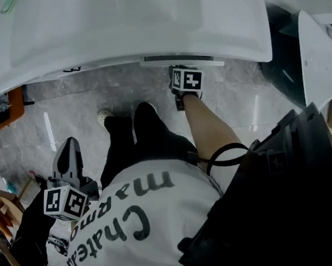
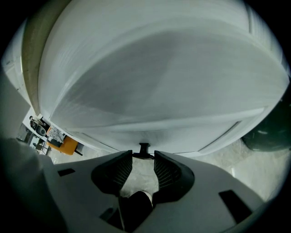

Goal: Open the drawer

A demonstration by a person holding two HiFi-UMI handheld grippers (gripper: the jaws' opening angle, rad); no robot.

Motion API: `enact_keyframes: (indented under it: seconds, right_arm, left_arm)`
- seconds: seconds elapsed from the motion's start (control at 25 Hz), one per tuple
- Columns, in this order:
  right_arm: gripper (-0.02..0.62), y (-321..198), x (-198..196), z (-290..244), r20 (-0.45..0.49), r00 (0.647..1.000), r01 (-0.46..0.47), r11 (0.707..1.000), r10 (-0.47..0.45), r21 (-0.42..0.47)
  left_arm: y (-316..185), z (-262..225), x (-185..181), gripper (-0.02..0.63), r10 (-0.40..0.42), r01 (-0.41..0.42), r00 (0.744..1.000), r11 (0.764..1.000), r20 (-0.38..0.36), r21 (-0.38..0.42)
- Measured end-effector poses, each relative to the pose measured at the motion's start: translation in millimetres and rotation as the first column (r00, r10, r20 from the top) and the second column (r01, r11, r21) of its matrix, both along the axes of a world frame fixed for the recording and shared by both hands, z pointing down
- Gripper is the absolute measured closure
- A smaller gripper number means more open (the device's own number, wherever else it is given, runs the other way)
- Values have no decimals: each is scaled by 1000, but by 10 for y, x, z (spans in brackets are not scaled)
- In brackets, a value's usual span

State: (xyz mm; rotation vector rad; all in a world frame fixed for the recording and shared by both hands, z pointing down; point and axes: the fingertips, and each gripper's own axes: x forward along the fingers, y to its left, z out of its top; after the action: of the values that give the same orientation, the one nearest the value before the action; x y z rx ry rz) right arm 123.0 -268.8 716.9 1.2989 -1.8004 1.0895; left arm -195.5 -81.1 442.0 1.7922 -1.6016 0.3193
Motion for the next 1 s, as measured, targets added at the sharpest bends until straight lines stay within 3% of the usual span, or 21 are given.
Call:
enact_keyframes:
  seconds: [1.0]
  right_arm:
    - [440, 547, 31, 36, 13, 996, 85, 994, -85, -62]
  left_arm:
    - [-110, 5, 204, 597, 68, -68, 998, 998, -2, 1]
